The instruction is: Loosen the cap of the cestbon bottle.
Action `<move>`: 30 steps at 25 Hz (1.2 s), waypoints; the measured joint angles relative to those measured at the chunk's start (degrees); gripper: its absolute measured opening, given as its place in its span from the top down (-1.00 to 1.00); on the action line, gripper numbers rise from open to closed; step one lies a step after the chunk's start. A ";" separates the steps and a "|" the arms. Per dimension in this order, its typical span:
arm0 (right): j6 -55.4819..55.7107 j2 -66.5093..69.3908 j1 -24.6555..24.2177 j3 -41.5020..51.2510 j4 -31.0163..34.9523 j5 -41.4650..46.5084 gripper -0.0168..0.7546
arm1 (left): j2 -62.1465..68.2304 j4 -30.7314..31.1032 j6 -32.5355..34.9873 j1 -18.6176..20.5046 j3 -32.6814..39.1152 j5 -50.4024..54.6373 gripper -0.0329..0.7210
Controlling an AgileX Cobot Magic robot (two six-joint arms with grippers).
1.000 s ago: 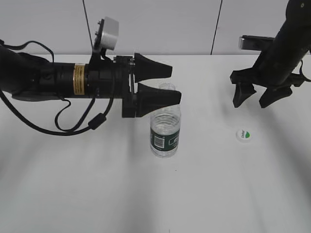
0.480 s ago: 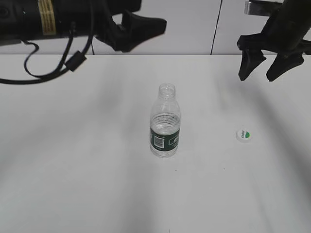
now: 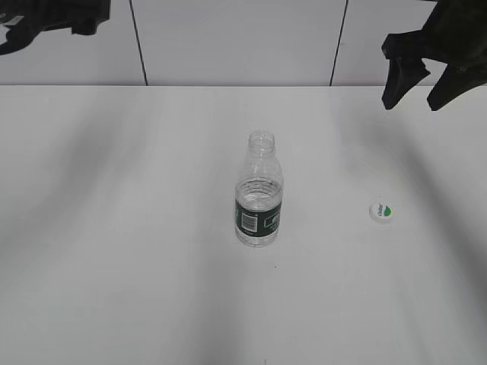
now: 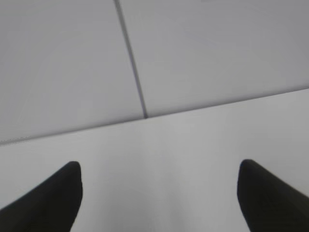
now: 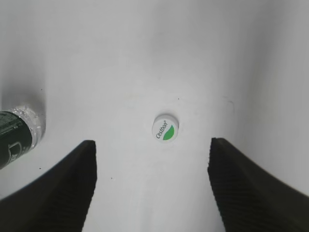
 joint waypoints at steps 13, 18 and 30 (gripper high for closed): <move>0.82 -5.12 0.00 0.33 -0.42 0.02 -0.48 | 0.23 -53.98 39.93 0.49 -0.06 36.09 -0.57; 0.82 -10.91 0.00 7.64 -3.13 0.02 -0.48 | 0.29 -56.95 44.86 2.44 -1.59 44.74 -0.56; 1.46 -37.55 0.00 31.42 -5.03 0.07 -0.47 | -1.94 -56.83 50.99 10.40 -2.28 57.60 -0.55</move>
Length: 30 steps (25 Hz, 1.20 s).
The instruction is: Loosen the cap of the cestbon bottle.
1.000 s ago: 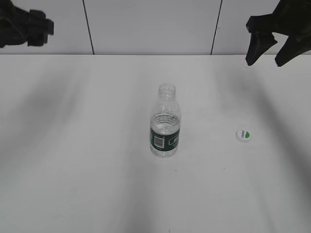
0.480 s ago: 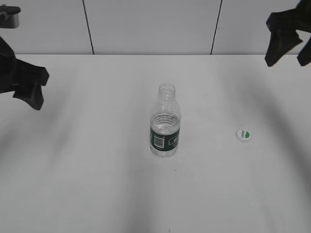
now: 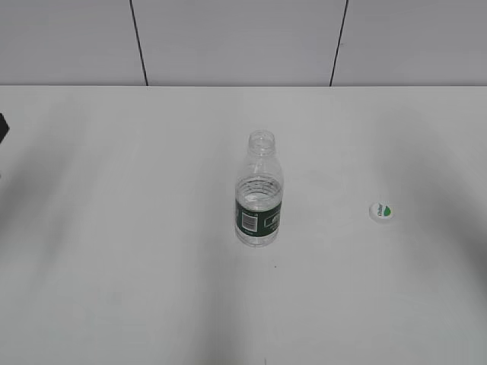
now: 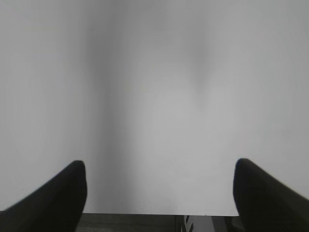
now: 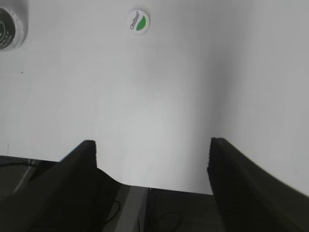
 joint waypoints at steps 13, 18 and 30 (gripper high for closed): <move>0.47 -33.59 0.00 12.98 0.36 0.39 -0.47 | -28.59 -0.57 0.88 0.00 12.27 0.19 -0.50; 0.66 -44.89 0.00 16.99 0.36 0.39 -0.47 | -44.88 -0.45 0.92 0.00 17.79 0.34 -0.43; 1.69 -63.59 0.00 32.13 -2.64 0.64 -0.47 | -71.40 -0.24 1.10 0.00 27.23 -0.62 -0.41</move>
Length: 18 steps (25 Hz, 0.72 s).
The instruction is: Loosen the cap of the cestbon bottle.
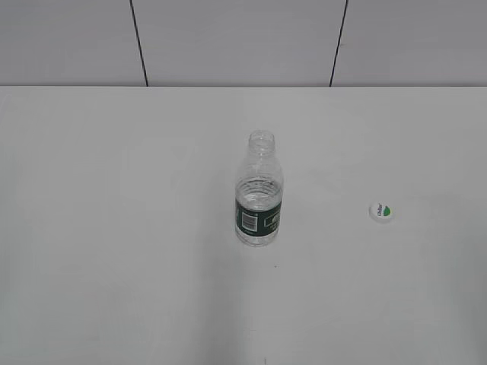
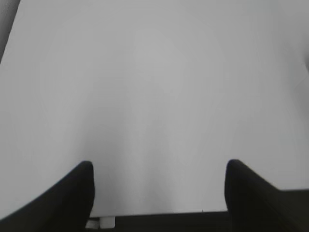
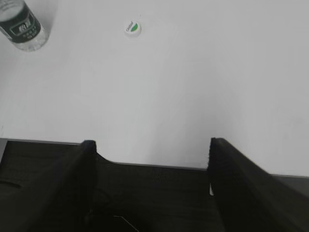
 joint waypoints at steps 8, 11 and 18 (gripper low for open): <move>-1.06 -8.91 0.00 3.02 0.00 -5.47 -0.47 | -11.60 -1.93 2.83 0.00 6.11 -7.10 -0.41; -1.18 -9.55 0.00 3.63 0.00 -6.95 -0.47 | -11.87 -3.82 5.08 0.00 6.57 -7.91 -0.41; -1.24 -9.55 0.00 3.63 -0.30 -7.21 -0.47 | -11.99 -9.16 11.70 0.00 6.57 -8.31 -0.41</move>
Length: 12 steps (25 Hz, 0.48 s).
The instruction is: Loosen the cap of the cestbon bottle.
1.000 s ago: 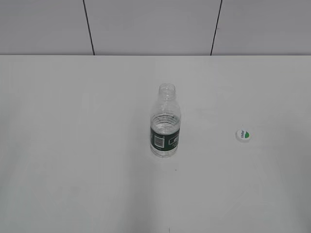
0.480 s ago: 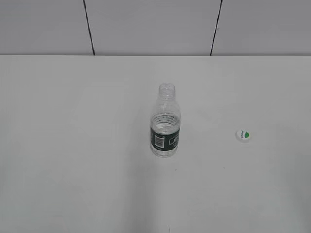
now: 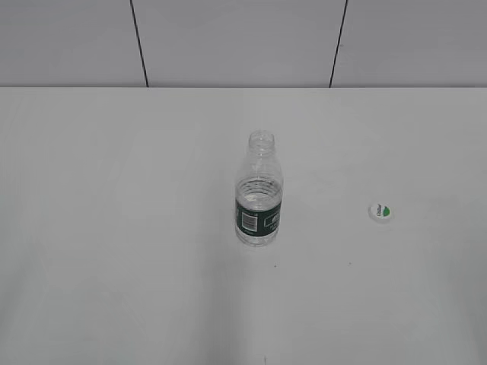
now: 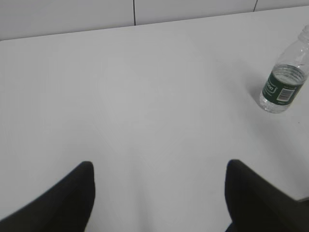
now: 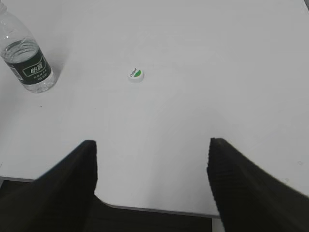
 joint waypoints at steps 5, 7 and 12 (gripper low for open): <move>0.00 0.00 0.00 0.00 -1.47 -0.07 -0.47 | 0.00 -0.35 0.65 0.00 0.00 -0.04 -0.41; 0.00 0.00 0.00 0.00 -1.83 -0.07 -0.47 | 0.00 -0.43 0.65 0.00 0.00 -0.11 -0.41; 0.00 0.00 0.00 0.00 -1.83 -0.11 -0.47 | 0.00 -0.47 0.65 0.20 0.00 -0.18 -0.41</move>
